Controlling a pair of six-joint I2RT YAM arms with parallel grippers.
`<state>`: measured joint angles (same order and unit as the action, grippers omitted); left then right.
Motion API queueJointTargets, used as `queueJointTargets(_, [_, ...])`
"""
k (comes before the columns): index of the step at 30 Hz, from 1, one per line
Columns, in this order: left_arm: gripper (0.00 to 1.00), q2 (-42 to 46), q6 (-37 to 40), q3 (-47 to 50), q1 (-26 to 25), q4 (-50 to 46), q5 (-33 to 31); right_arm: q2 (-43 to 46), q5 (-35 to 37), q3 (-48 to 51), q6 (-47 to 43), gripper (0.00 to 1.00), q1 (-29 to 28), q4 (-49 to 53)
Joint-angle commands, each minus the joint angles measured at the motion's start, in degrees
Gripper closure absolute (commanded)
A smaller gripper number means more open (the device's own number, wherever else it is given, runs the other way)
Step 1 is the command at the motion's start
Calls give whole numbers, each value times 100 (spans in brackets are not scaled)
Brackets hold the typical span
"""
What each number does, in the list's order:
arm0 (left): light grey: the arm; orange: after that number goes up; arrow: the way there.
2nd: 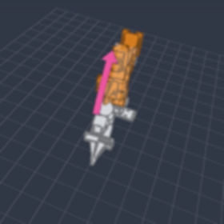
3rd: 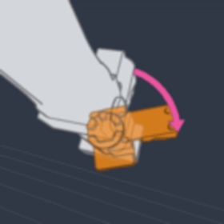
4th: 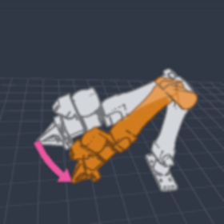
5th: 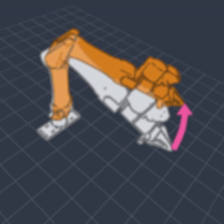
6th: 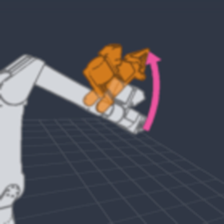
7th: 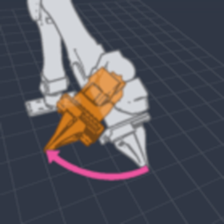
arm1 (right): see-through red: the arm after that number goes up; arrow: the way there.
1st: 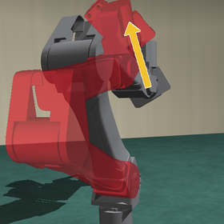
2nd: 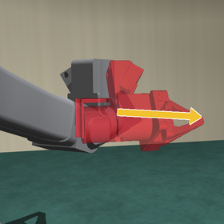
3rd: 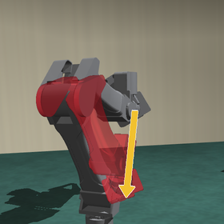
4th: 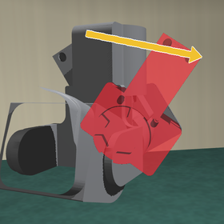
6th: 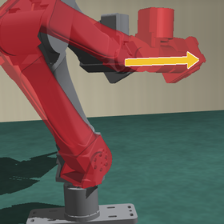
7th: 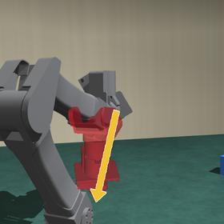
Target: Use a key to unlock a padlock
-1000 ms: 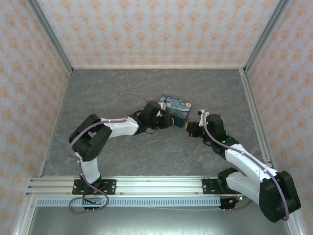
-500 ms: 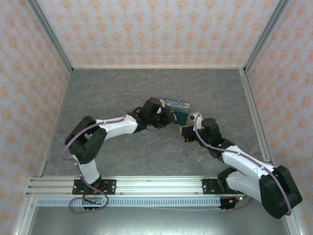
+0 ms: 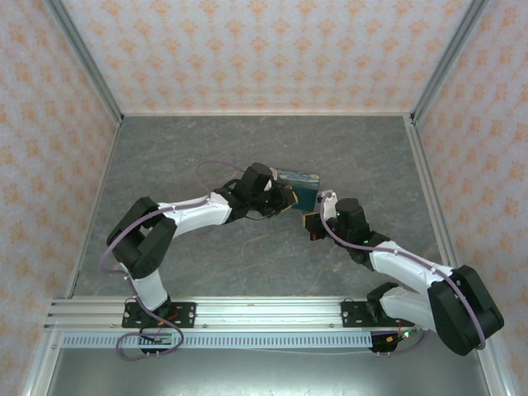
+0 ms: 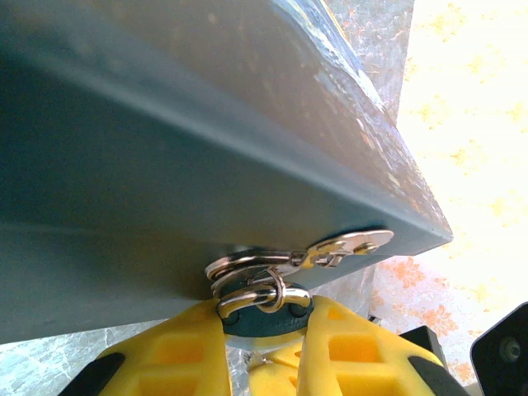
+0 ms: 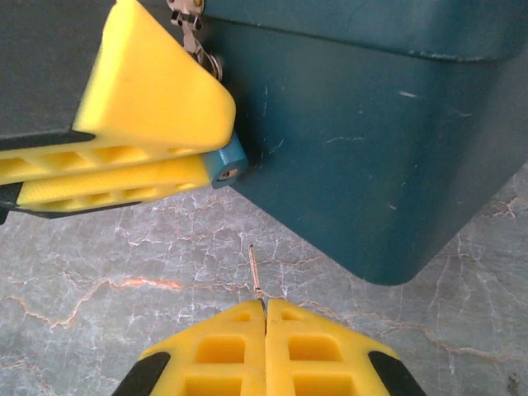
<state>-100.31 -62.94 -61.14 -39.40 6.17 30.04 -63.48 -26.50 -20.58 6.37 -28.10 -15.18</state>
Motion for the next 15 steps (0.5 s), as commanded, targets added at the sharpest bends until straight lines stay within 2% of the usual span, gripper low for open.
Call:
queueJointTargets(1, [91, 315, -32, -216, -41, 65, 81, -79, 141, -177, -59, 100, -39, -526])
queueJointTargets(15, [91, 330, -35, -196, -35, 32, 90, -260, 21, -267, -13, 100, -43, -886])
